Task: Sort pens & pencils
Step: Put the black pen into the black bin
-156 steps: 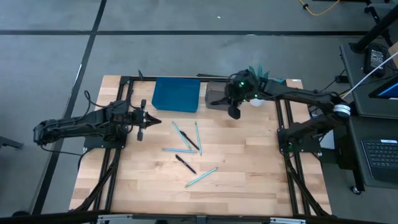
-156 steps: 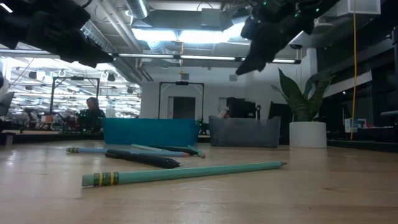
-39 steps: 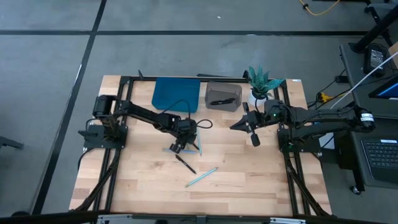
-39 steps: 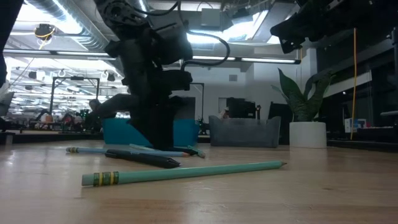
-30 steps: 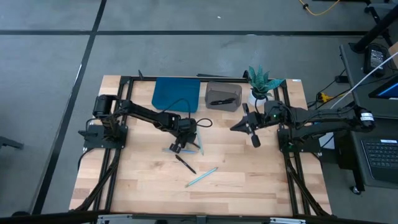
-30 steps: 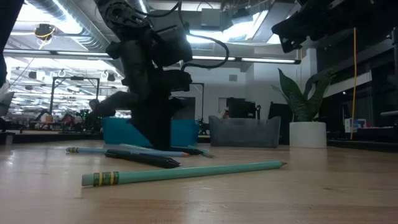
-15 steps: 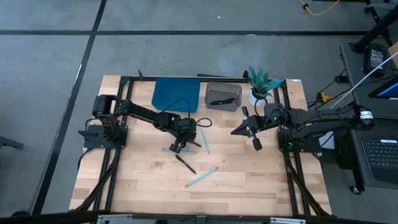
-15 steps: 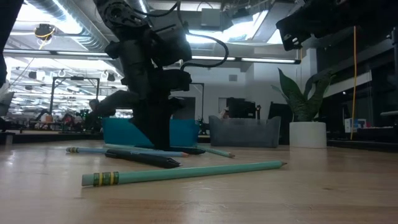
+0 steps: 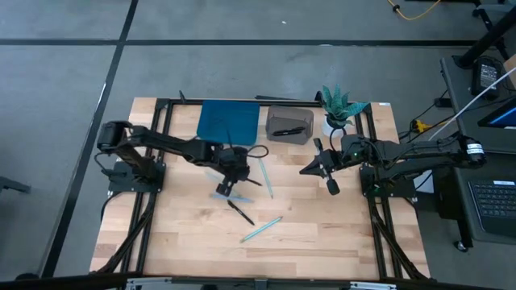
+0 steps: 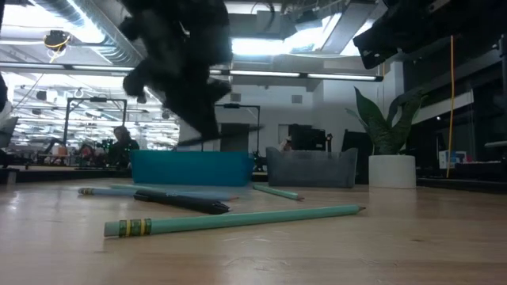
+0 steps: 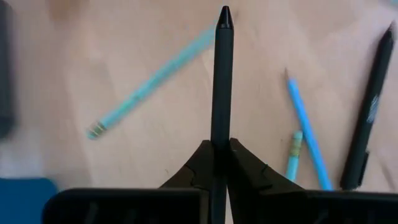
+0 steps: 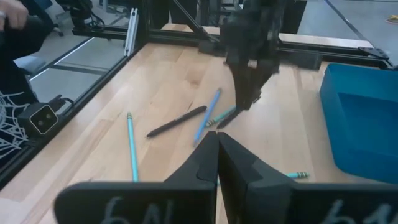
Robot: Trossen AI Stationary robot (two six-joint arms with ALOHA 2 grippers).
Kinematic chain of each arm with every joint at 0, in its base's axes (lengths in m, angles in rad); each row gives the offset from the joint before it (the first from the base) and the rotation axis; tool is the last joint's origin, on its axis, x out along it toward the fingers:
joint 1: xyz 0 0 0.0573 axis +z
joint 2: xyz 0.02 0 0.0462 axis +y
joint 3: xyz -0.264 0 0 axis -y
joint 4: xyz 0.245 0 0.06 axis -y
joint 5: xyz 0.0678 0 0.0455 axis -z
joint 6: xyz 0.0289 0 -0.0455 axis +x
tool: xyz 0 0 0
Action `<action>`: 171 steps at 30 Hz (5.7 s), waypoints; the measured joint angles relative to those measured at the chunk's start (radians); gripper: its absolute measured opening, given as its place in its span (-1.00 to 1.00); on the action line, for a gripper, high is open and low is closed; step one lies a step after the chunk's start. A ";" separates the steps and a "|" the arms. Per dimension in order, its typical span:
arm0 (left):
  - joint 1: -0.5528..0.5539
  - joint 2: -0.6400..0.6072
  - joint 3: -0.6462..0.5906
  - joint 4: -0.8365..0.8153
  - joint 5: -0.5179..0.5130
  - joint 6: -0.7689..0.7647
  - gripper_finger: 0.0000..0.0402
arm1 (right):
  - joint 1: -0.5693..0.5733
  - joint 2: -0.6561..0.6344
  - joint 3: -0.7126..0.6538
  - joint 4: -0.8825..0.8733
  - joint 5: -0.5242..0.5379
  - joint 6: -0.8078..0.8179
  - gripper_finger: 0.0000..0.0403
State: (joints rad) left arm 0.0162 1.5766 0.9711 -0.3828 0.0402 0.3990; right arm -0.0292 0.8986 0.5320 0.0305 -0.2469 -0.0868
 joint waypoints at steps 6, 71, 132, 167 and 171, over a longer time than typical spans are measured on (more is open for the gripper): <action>0.003 -0.097 0.000 0.025 -0.001 -0.004 -0.92 | 0.001 0.000 0.000 -0.001 0.000 -0.001 -0.96; 0.262 -0.108 -0.327 1.230 0.388 -0.157 -0.93 | -0.002 0.261 0.000 0.585 0.230 -0.158 -0.65; 0.256 0.055 -0.171 1.214 0.452 -0.160 -0.93 | -0.047 0.453 0.050 0.839 0.156 -0.206 -0.38; 0.246 0.055 -0.171 1.183 0.394 -0.153 -0.33 | -0.071 0.453 0.051 0.792 0.180 -0.213 -0.83; 0.266 0.034 -0.171 1.150 0.393 -0.150 -0.34 | -0.080 0.453 0.051 0.768 0.179 -0.211 -0.83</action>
State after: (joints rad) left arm 0.2822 1.6109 0.8001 0.7671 0.4330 0.2493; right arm -0.1097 1.3514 0.5827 0.7981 -0.0677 -0.2977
